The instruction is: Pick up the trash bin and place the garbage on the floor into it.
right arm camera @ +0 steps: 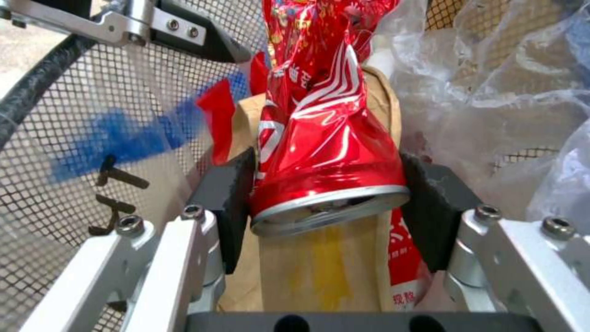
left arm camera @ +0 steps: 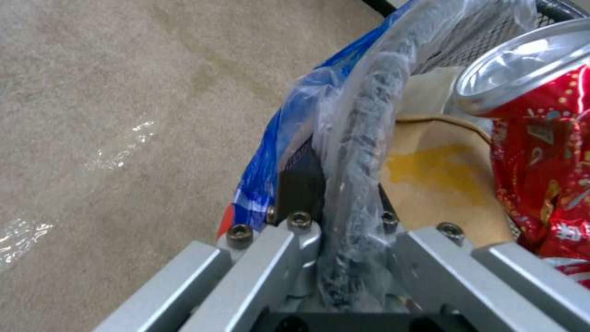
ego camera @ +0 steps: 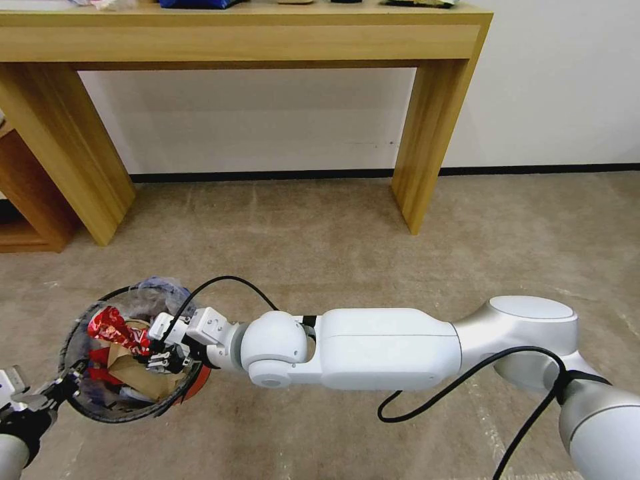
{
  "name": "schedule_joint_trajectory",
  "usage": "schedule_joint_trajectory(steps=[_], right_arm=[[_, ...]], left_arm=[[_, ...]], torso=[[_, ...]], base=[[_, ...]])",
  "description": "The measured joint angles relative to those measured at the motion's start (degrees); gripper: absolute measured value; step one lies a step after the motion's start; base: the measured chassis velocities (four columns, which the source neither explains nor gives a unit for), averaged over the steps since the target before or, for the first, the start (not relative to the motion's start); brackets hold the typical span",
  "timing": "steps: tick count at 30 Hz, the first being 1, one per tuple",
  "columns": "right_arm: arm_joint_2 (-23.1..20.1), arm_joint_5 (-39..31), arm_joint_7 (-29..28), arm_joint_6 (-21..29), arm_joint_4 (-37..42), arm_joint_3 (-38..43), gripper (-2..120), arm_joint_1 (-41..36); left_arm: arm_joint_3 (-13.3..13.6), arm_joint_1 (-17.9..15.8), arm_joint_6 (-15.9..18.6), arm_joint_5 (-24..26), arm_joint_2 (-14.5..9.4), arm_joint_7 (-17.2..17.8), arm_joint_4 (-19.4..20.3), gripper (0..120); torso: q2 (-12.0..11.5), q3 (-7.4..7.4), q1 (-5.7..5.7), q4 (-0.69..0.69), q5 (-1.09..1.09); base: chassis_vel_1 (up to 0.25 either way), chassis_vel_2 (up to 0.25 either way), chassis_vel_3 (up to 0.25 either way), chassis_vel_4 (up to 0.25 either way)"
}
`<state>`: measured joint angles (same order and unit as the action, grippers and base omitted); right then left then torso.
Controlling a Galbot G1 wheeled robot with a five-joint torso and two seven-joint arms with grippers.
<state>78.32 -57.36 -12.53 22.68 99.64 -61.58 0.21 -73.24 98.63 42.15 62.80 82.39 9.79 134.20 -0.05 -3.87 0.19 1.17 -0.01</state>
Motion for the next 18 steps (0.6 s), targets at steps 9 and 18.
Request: schedule_joint_trajectory(steps=[9, 18], right_arm=[[-0.27, -0.07, -0.17, -0.01, 0.68, 0.55, 66, 0.10], [-0.66, -0.61, -0.16, 0.00, 2.38, 1.35, 99, 0.78]], left_arm=[[0.00, 0.00, 0.00, -0.02, 0.02, -0.07, -0.17, 1], [-0.63, 0.55, 0.00, 0.84, -0.59, -0.09, 0.08, 1]], torso=[[0.00, 0.00, 0.00, 0.00, 0.00], [0.00, 0.00, 0.00, 0.00, 0.00]], base=[[0.000, 0.000, 0.000, 0.000], [0.000, 0.000, 0.000, 0.000]])
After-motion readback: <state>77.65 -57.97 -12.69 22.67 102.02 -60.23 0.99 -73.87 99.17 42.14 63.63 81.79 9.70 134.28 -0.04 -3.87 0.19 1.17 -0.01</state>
